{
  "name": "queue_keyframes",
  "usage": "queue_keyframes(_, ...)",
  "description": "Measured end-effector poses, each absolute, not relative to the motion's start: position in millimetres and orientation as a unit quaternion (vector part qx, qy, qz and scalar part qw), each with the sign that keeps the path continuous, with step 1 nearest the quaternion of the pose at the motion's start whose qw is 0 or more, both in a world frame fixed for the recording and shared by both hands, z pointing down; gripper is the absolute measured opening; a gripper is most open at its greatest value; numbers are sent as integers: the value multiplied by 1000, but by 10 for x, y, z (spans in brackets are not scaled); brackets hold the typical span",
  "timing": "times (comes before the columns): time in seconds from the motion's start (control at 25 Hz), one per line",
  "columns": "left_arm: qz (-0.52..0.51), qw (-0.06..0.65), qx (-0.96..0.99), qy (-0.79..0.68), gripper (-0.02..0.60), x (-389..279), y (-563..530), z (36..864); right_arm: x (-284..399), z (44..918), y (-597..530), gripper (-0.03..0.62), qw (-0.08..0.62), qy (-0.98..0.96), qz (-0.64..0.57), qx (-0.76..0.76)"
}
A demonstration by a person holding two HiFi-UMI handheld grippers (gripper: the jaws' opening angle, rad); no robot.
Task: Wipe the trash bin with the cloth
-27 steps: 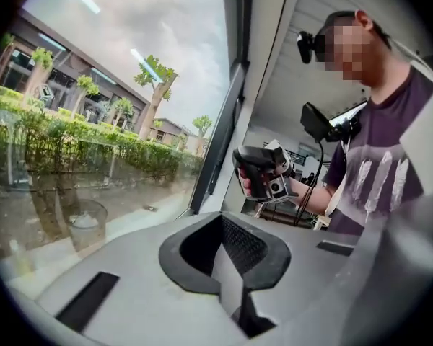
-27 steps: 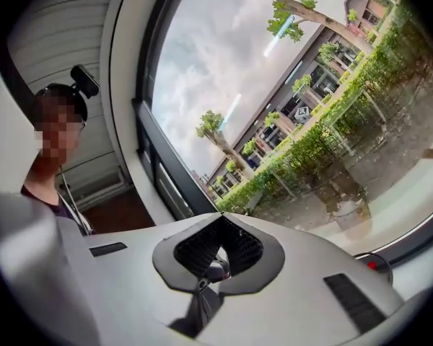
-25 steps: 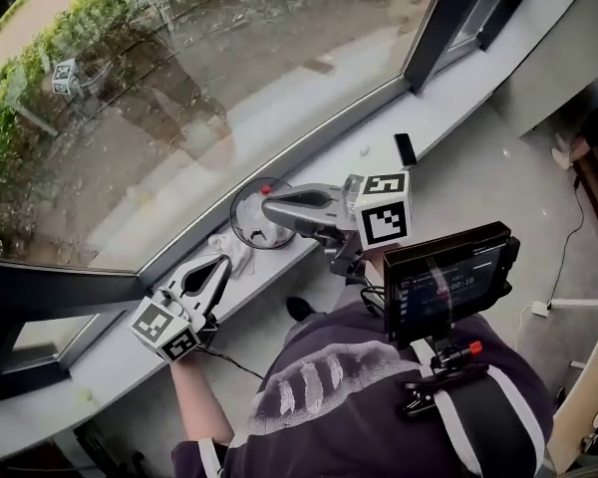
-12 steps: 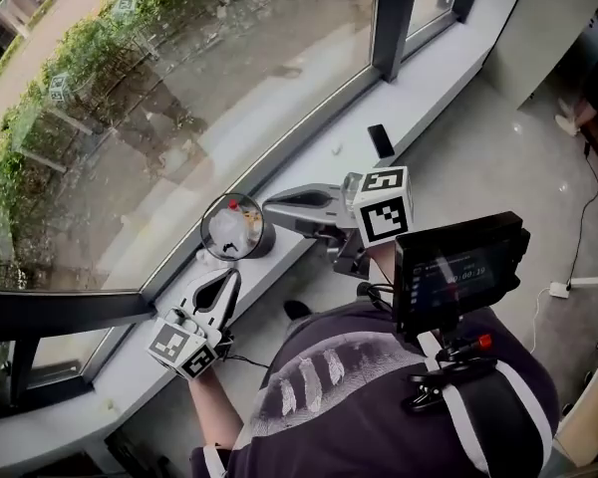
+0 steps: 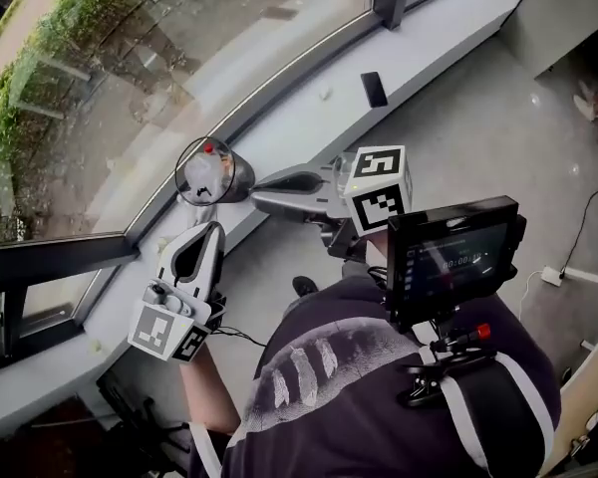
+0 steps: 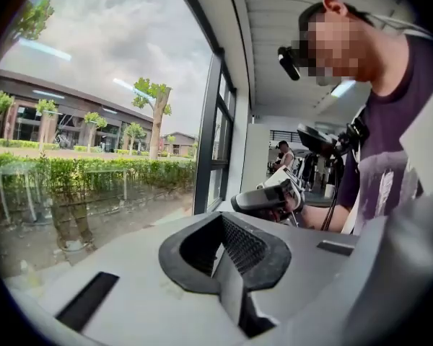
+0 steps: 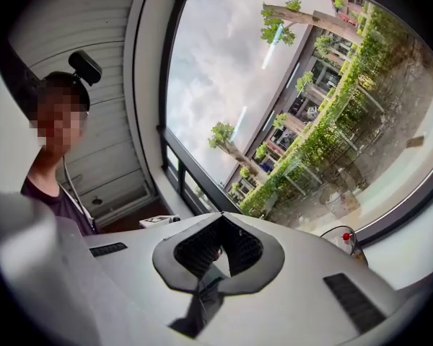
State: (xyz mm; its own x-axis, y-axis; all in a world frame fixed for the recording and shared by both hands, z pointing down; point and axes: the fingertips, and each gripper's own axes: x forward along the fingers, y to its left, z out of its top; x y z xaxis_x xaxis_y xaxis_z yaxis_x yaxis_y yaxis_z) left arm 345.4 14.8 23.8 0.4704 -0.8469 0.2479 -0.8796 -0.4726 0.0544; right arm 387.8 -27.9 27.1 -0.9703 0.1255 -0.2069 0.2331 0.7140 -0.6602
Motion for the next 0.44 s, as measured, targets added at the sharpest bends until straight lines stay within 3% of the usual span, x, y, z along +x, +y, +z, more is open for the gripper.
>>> queue_keyframes(0.44,98,79,841,-527,-4,3372,1227,246,3521,296,938,-2,16,907,-381,179)
